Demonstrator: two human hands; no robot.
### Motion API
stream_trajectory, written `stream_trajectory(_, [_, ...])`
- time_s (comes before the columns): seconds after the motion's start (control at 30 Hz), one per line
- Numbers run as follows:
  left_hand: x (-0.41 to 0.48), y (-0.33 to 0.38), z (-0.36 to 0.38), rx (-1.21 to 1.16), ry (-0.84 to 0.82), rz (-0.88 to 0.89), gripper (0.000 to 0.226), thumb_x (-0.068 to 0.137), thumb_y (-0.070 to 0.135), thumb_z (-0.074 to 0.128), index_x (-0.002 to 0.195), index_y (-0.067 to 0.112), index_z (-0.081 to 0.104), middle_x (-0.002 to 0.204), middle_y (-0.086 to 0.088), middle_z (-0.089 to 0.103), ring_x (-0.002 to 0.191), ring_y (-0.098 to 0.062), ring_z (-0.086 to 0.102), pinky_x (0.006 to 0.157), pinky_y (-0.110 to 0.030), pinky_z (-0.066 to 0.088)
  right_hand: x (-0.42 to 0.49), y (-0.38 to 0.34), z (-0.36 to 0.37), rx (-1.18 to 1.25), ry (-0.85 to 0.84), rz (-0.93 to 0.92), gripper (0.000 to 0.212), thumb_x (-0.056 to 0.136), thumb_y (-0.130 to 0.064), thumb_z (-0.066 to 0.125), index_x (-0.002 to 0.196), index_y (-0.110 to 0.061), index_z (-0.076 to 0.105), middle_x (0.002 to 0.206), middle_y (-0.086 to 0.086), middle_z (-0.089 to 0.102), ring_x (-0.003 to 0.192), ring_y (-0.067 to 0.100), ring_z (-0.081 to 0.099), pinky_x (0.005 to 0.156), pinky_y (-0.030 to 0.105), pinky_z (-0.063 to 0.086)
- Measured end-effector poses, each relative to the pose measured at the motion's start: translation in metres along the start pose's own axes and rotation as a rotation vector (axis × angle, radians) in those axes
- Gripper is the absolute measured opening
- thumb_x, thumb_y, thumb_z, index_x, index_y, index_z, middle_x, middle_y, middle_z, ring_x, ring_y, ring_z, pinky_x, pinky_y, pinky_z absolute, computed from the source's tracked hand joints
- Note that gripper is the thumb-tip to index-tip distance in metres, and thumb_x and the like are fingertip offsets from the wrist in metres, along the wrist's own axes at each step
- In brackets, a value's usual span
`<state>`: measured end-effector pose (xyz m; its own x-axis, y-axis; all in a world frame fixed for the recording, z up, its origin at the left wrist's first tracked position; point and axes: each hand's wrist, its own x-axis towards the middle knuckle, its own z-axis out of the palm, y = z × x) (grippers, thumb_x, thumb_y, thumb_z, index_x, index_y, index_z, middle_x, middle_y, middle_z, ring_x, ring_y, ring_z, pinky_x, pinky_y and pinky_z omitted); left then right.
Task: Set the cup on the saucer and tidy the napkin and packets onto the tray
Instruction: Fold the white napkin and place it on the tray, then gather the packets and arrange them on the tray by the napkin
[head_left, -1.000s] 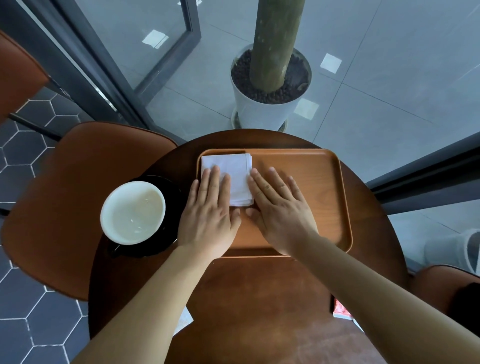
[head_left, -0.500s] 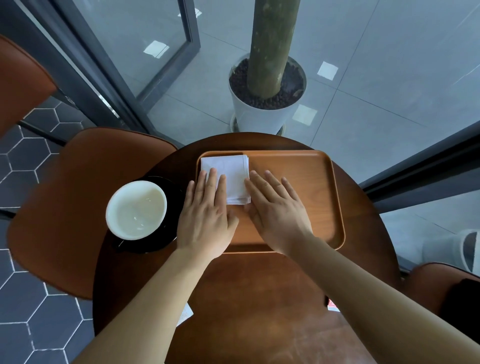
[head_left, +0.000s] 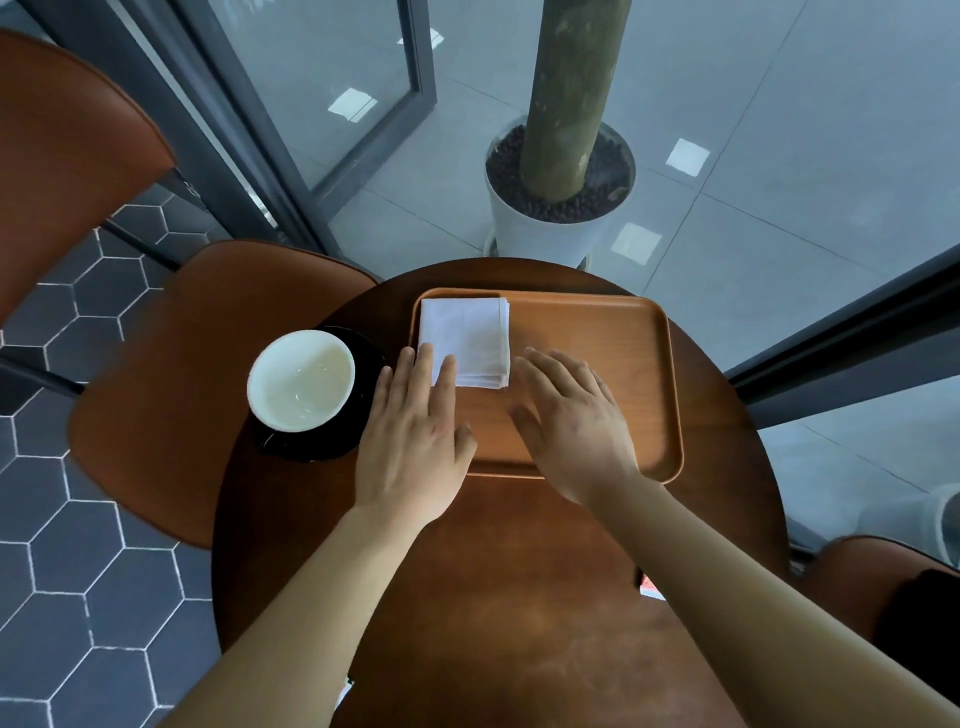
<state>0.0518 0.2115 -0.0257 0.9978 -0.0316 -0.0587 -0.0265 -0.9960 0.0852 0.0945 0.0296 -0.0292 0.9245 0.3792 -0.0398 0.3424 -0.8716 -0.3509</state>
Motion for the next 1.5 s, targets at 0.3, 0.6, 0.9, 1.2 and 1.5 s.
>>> stream_trajectory(0.3, [-0.081, -0.002, -0.023, -0.131, 0.080, -0.126, 0.057, 0.094, 0.025, 0.057, 0.145, 0.005, 0.044, 0.149, -0.020, 0.045, 0.141, -0.036, 0.041, 0.112, -0.052, 0.038, -0.048, -0.006, -0.014, 0.075, -0.031, -0.040, 0.045, 0.094, -0.033, 0.061, 0.136, -0.018, 0.056, 0.140, -0.001, 0.057, 0.128, 0.027, 0.049, 0.100, 0.045, 0.048])
stream_trajectory(0.6, [-0.180, -0.062, -0.005, -0.251, -0.053, -0.337, 0.069, 0.079, 0.020, 0.075, 0.142, 0.010, 0.048, 0.125, -0.015, 0.053, 0.107, -0.032, 0.050, 0.081, -0.046, 0.050, -0.134, -0.004, 0.001, 0.054, 0.013, 0.088, 0.046, 0.084, -0.021, 0.075, 0.128, -0.014, 0.065, 0.127, 0.007, 0.065, 0.110, 0.037, 0.059, 0.091, 0.044, 0.051])
stream_trajectory(0.9, [-0.225, -0.076, 0.019, -0.331, -0.229, -0.300, 0.093, 0.071, 0.031, 0.084, 0.150, 0.027, 0.036, 0.141, -0.009, 0.034, 0.122, -0.033, 0.040, 0.086, -0.047, 0.052, -0.202, 0.009, -0.002, -0.107, 0.036, 0.354, 0.054, 0.081, -0.029, 0.075, 0.132, -0.023, 0.059, 0.138, 0.001, 0.058, 0.119, 0.037, 0.049, 0.089, 0.050, 0.051])
stream_trajectory(1.2, [-0.215, -0.051, 0.038, -0.319, -0.083, -0.373, 0.070, 0.078, 0.001, 0.077, 0.142, 0.011, 0.051, 0.131, -0.020, 0.045, 0.110, -0.039, 0.043, 0.089, -0.051, 0.049, -0.209, 0.047, -0.001, -0.182, -0.211, 0.524, 0.063, 0.096, -0.060, 0.038, 0.152, -0.045, 0.013, 0.164, -0.005, 0.018, 0.140, 0.035, 0.024, 0.106, 0.051, 0.037])
stream_trajectory(1.5, [-0.190, 0.013, 0.041, -0.293, -0.045, -0.242, 0.056, 0.086, 0.009, 0.071, 0.139, 0.007, 0.053, 0.118, -0.015, 0.048, 0.106, -0.030, 0.046, 0.089, -0.039, 0.048, -0.206, -0.008, 0.040, -0.221, -0.178, 0.269, 0.068, 0.094, -0.050, 0.048, 0.153, -0.029, 0.023, 0.163, 0.006, 0.022, 0.138, 0.035, 0.030, 0.100, 0.047, 0.040])
